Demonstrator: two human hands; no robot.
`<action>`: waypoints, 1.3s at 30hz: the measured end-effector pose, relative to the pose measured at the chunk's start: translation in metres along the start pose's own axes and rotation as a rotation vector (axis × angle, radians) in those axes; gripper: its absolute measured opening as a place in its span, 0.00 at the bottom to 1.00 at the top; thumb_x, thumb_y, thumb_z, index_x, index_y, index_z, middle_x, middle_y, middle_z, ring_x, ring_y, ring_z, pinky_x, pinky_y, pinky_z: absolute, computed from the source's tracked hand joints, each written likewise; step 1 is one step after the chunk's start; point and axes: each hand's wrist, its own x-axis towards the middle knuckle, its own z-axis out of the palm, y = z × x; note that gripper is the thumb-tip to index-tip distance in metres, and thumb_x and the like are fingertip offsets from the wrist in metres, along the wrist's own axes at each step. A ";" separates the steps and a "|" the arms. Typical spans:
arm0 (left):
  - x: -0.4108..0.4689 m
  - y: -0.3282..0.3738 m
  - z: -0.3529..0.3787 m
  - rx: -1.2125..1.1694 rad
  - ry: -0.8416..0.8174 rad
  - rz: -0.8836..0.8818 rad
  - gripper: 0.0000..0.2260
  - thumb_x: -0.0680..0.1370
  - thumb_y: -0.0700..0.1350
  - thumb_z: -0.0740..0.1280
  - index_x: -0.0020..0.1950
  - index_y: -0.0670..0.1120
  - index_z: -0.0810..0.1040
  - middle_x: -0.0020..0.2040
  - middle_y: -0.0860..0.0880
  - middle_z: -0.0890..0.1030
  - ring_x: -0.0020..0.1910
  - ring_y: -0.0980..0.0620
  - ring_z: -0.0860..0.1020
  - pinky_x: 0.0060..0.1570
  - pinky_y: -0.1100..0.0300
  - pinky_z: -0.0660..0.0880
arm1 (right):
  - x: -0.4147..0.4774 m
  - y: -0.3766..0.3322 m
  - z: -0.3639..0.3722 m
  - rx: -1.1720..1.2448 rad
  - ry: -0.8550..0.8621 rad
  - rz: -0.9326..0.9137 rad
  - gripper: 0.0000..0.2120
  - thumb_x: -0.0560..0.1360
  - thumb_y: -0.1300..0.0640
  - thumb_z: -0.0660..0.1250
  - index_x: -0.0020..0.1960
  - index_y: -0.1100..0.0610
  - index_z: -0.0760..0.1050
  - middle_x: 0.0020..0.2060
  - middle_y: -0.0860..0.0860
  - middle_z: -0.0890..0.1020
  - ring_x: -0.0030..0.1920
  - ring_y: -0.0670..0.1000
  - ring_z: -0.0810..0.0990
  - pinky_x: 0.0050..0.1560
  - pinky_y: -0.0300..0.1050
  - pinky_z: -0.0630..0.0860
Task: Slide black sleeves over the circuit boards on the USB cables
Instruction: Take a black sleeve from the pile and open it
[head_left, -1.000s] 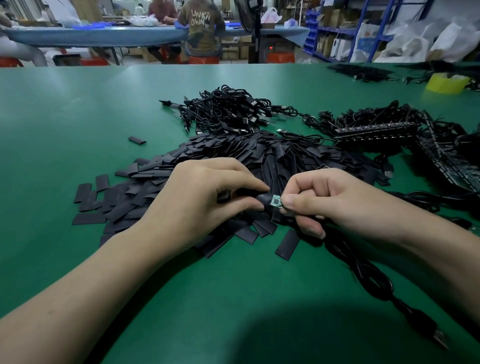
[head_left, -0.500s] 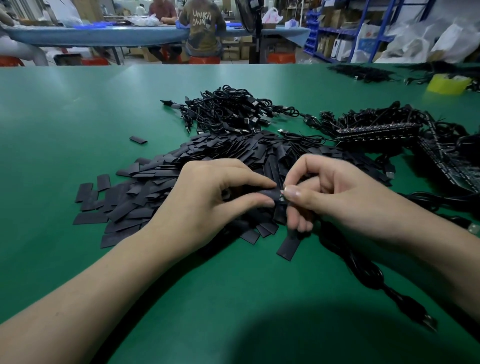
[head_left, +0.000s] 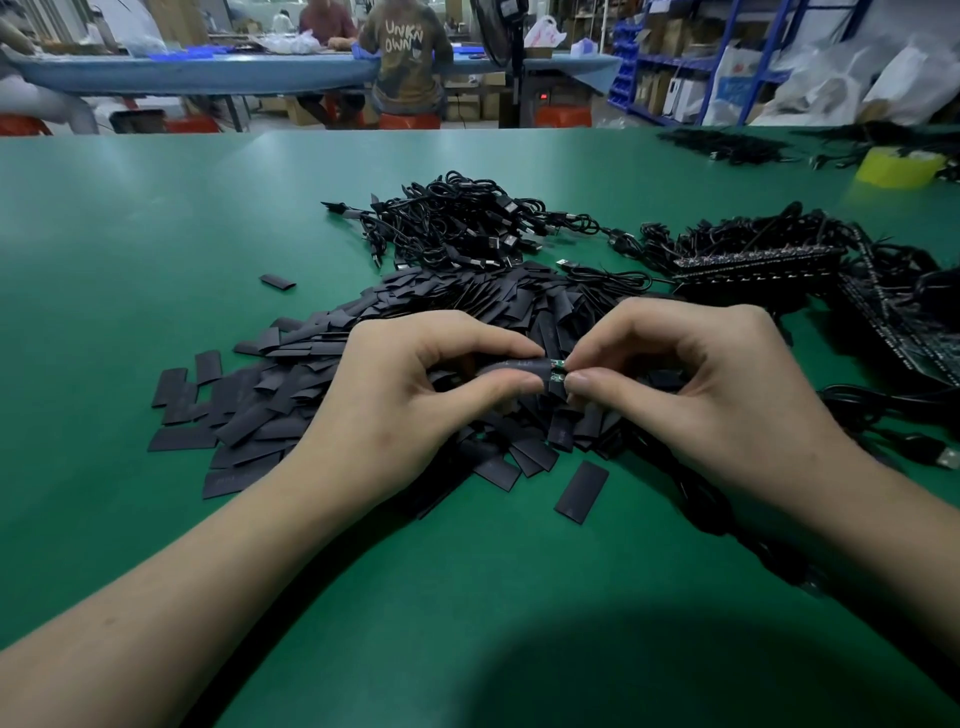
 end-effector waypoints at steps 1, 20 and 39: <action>0.000 0.000 0.000 -0.028 0.006 -0.007 0.09 0.73 0.49 0.76 0.52 0.49 0.87 0.44 0.54 0.86 0.42 0.58 0.84 0.44 0.68 0.76 | 0.000 -0.001 0.000 0.000 0.005 -0.003 0.02 0.74 0.57 0.76 0.46 0.55 0.84 0.38 0.43 0.86 0.40 0.44 0.85 0.45 0.32 0.77; 0.000 0.000 0.003 -0.266 -0.005 -0.078 0.08 0.73 0.45 0.76 0.52 0.47 0.87 0.43 0.53 0.88 0.37 0.53 0.86 0.44 0.64 0.80 | 0.001 0.001 0.000 0.416 -0.052 0.260 0.04 0.76 0.57 0.75 0.50 0.53 0.82 0.40 0.52 0.88 0.42 0.53 0.88 0.49 0.44 0.83; 0.001 0.004 0.007 -0.037 0.063 0.087 0.09 0.73 0.44 0.78 0.53 0.49 0.87 0.49 0.52 0.84 0.47 0.55 0.82 0.49 0.63 0.76 | 0.002 0.002 0.006 0.914 -0.258 0.542 0.06 0.71 0.53 0.74 0.46 0.53 0.86 0.40 0.60 0.87 0.35 0.51 0.85 0.40 0.40 0.81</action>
